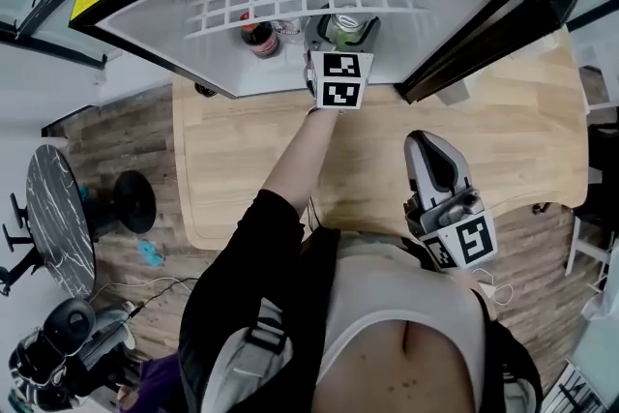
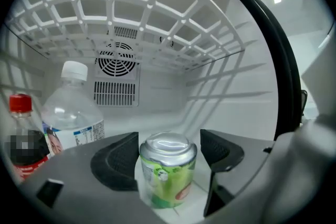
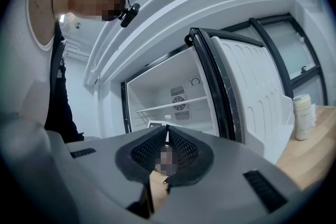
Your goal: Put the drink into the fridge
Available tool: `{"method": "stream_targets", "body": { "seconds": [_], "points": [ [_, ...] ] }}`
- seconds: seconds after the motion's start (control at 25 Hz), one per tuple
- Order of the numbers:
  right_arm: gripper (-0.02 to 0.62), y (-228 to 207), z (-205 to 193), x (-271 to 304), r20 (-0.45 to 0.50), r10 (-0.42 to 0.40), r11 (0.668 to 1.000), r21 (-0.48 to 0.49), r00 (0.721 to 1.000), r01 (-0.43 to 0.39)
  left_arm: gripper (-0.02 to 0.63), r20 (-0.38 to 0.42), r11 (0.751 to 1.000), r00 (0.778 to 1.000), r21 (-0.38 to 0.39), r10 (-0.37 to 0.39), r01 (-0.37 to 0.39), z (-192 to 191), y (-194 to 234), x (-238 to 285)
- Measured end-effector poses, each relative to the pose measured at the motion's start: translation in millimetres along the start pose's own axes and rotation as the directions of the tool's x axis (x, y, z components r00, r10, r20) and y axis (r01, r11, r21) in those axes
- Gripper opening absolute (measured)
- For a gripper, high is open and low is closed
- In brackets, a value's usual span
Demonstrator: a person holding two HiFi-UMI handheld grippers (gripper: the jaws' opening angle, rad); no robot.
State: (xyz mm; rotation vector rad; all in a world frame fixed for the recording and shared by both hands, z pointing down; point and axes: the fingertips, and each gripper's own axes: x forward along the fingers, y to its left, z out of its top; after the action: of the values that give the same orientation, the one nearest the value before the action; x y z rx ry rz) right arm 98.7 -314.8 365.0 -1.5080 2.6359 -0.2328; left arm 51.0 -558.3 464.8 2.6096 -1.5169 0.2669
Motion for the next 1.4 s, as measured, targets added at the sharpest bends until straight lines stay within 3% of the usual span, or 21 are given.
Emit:
{"method": "stream_targets", "body": {
  "seconds": [0.36, 0.52, 0.6, 1.04, 1.4],
  "points": [
    [0.04, 3, 4, -4, 0.02, 0.008, 1.0, 0.006, 1.0, -0.008, 0.308, 0.073, 1.0, 0.997, -0.015, 0.026, -0.025, 26, -6, -37],
    [0.038, 7, 7, -3, 0.033, 0.025, 1.0, 0.01, 0.999, -0.026, 0.221, 0.131, 0.999, 0.991, -0.021, 0.031, -0.029, 44, -12, -60],
    [0.038, 8, 9, -3, 0.04, 0.035, 0.999, 0.009, 0.999, -0.035, 0.21, 0.147, 0.999, 0.989, -0.024, 0.029, -0.025, 52, -16, -69],
    [0.039, 20, 21, 6, 0.086, 0.094, 0.995, 0.015, 0.992, -0.095, 0.067, 0.199, 0.999, 0.979, -0.025, 0.037, -0.032, 79, -27, -123],
    [0.038, 21, 29, 10, 0.103, 0.115, 0.993, 0.015, 0.988, -0.117, 0.021, 0.2, 0.998, 0.979, -0.06, 0.043, -0.032, 87, -33, -156]
  ]
}}
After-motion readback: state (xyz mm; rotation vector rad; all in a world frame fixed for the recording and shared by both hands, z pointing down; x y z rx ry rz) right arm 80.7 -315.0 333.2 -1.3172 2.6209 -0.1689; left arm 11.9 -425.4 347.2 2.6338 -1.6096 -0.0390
